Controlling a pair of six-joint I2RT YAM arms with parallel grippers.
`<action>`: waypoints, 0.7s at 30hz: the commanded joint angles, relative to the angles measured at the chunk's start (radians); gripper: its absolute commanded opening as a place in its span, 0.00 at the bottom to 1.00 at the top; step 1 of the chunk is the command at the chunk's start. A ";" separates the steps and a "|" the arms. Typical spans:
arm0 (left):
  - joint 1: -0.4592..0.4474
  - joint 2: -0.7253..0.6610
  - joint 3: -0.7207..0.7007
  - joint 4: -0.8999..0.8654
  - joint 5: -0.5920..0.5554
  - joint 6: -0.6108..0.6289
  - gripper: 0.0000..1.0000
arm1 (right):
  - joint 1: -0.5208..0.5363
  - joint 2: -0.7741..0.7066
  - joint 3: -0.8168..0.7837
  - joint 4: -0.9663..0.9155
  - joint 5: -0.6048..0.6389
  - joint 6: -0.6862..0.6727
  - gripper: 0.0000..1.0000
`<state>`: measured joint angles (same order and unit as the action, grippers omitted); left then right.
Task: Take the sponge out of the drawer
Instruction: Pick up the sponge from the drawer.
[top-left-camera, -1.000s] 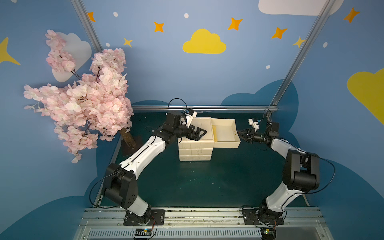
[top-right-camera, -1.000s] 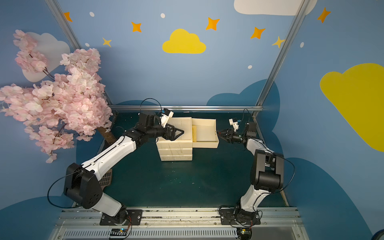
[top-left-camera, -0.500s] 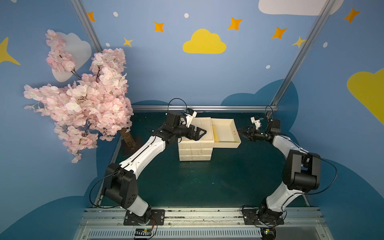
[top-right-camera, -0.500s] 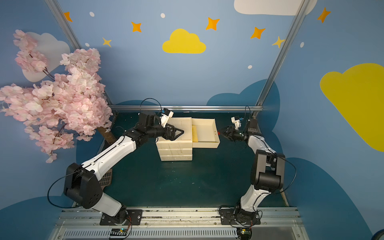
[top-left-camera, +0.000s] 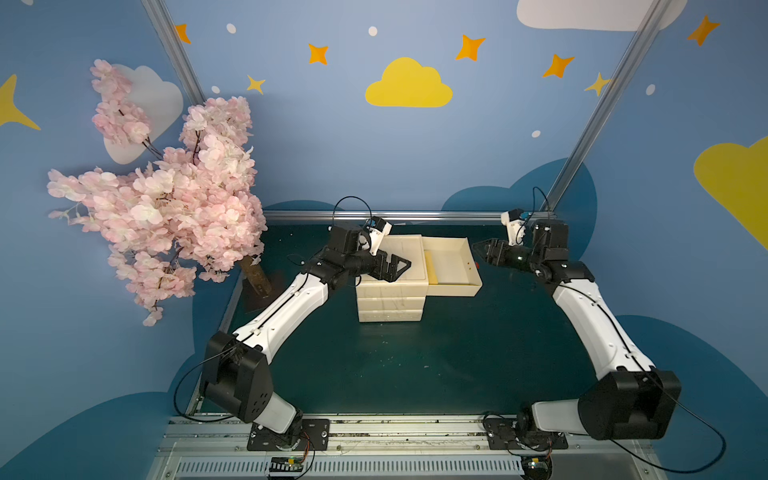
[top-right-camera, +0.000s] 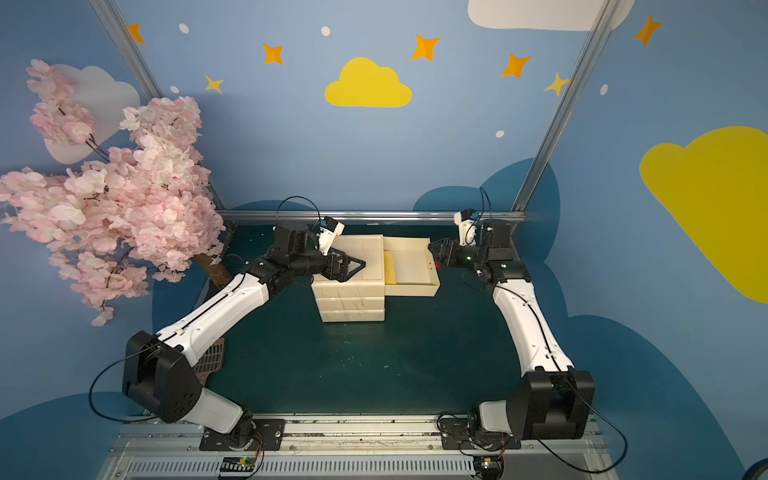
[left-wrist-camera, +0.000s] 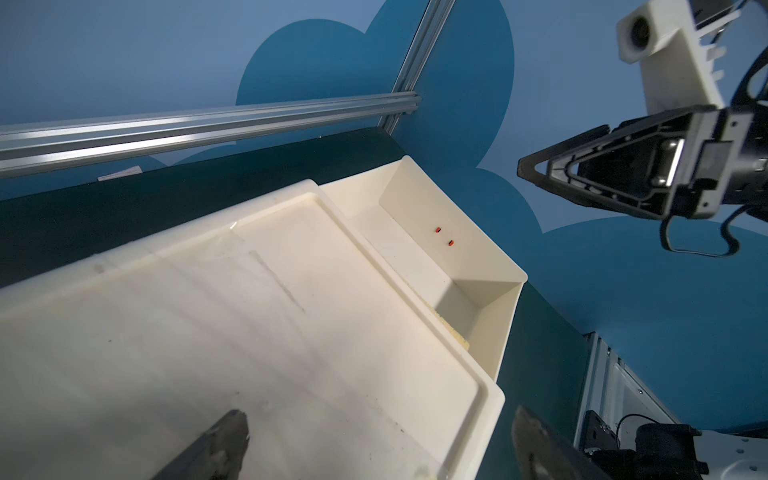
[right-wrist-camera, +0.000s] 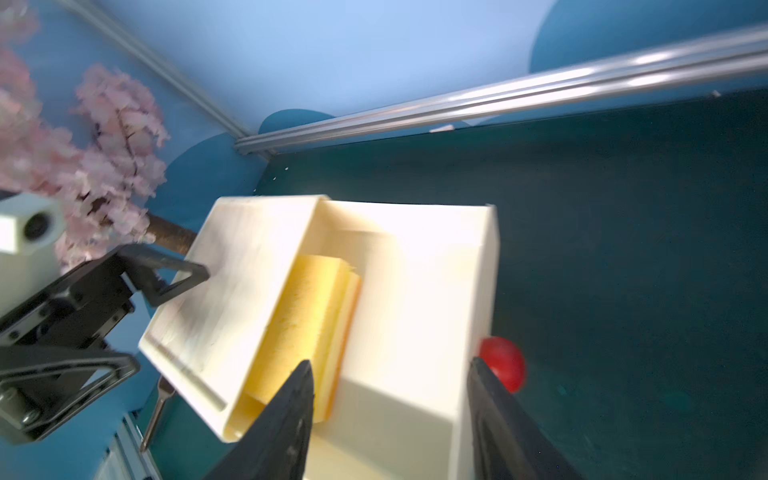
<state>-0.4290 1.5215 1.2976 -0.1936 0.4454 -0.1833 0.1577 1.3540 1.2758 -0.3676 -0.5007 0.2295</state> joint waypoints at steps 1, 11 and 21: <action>0.004 -0.043 -0.018 0.003 0.009 0.006 0.99 | 0.060 0.030 0.031 -0.050 0.096 -0.029 0.59; 0.004 -0.103 -0.066 0.034 0.009 -0.002 0.99 | 0.209 0.204 0.096 -0.071 0.091 -0.026 0.52; 0.005 -0.116 -0.083 0.039 0.000 0.005 0.99 | 0.239 0.288 0.121 -0.084 0.074 -0.007 0.52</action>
<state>-0.4282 1.4193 1.2205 -0.1696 0.4480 -0.1848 0.3889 1.6249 1.3582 -0.4347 -0.4133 0.2100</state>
